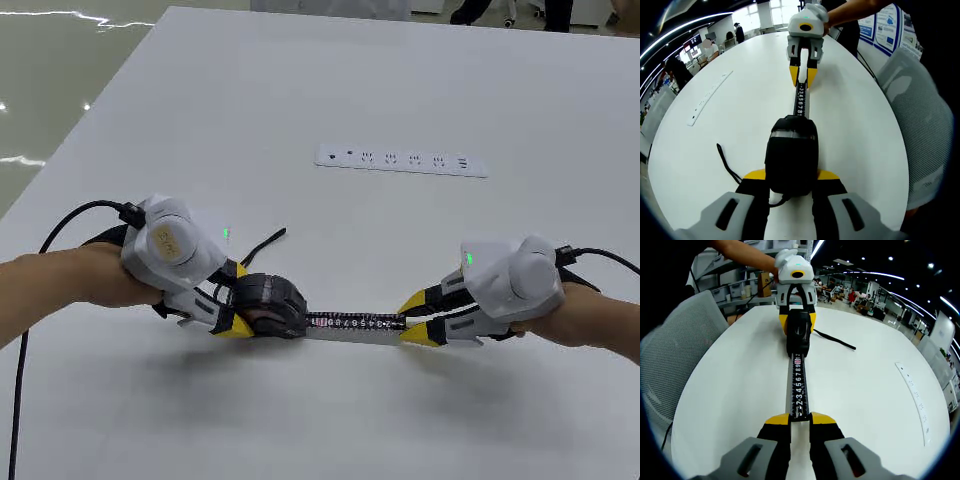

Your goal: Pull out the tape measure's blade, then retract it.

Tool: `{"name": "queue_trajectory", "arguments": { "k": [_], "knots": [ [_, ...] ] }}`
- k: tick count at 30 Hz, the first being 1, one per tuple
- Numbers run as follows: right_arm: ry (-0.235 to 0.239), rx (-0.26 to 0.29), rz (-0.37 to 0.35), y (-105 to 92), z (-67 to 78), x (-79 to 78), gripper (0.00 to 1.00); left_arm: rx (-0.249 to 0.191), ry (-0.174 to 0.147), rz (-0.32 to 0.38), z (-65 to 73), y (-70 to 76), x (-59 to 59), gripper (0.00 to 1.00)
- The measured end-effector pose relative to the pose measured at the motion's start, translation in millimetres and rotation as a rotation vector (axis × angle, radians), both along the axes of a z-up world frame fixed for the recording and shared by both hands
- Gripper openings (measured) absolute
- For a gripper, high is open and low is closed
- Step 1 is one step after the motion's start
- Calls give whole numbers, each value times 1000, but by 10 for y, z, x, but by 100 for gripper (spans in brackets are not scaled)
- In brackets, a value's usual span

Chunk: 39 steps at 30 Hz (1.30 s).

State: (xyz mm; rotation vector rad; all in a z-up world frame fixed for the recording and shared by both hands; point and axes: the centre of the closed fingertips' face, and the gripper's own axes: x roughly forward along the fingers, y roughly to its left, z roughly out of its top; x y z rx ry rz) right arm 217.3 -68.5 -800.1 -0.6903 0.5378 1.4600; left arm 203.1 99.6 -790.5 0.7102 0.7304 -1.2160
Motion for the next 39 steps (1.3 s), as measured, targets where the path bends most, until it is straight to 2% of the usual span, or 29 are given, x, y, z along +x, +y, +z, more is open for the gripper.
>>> {"name": "queue_trajectory", "arguments": {
  "k": [39],
  "knots": [
    [11,-6,-27,-57,-53,18,12,2,0,3,24,-35,-24,27]
  ]
}}
